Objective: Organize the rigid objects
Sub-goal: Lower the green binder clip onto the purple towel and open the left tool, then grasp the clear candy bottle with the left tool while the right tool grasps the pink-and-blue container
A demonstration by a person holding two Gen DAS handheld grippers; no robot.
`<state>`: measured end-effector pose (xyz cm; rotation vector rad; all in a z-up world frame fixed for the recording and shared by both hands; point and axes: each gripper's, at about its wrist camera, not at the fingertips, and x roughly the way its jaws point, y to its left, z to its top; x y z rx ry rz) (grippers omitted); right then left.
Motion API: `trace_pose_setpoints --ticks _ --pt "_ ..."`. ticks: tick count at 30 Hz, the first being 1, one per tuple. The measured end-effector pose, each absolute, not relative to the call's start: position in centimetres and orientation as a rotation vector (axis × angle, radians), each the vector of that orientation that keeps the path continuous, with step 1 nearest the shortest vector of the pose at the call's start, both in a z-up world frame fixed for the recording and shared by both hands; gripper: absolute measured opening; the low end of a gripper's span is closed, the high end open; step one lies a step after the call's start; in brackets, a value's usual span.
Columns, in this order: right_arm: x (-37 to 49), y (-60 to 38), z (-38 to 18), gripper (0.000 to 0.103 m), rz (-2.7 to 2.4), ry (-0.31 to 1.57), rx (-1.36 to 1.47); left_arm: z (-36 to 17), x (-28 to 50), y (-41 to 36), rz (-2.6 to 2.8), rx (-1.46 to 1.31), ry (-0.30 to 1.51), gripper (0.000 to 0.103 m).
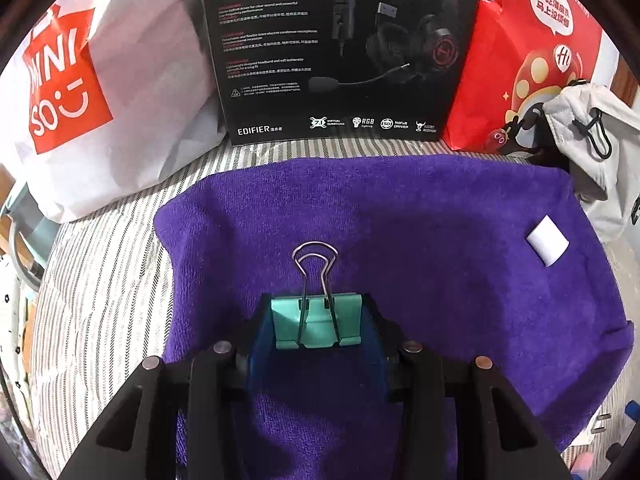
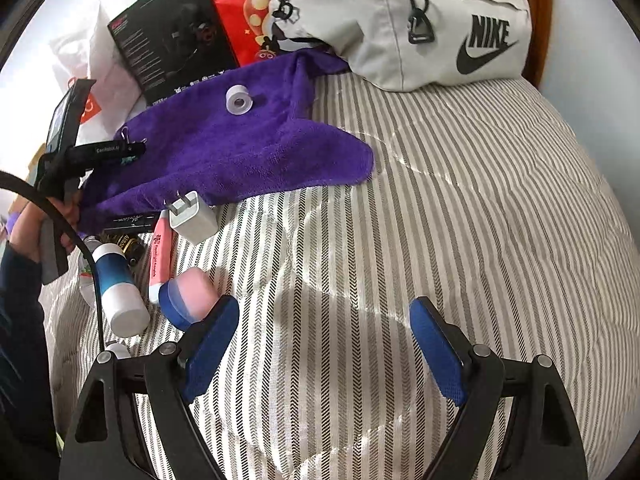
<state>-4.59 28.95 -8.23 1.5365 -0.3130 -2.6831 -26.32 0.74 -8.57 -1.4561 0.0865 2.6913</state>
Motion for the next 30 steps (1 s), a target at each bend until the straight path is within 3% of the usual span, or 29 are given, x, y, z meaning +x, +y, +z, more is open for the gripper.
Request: trace_pose_setpoints --ticks 2,4,5,11,15,23,30 --pt "-4.3 28.9 -8.2 0.087 -2.683 -0.321 1.525 -8.6 -26.3 0.7 2.683 -1.457 0.087 0.044" --pt "-4.2 28.7 -8.2 0.087 -2.680 -0.313 1.523 -8.6 -26.3 0.9 2.690 -1.477 0.122 0.063" --pt "-4.2 28.7 -8.2 0.087 -2.681 -0.310 1.523 -8.6 -26.3 0.9 2.689 -1.491 0.118 0.067" --pt "-3.2 28.7 -8.1 0.087 -2.698 -0.299 1.489 -7.0 -24.3 1.2 2.736 -1.403 0.145 0.068" --pt "-3.1 28.9 -8.6 0.087 -2.699 -0.324 1.492 -4.3 -21.9 1.0 2.732 -1.359 0.076 0.077" --pt "-4.0 28.5 -9.4 0.087 -2.700 -0.269 1.500 -2.9 -14.9 -1.0 2.723 -1.419 -0.094 0.077" --pt "-4.2 27.5 -10.0 0.100 -2.677 -0.141 1.498 -5.3 -10.8 -0.4 2.623 -1.519 -0.149 0.077"
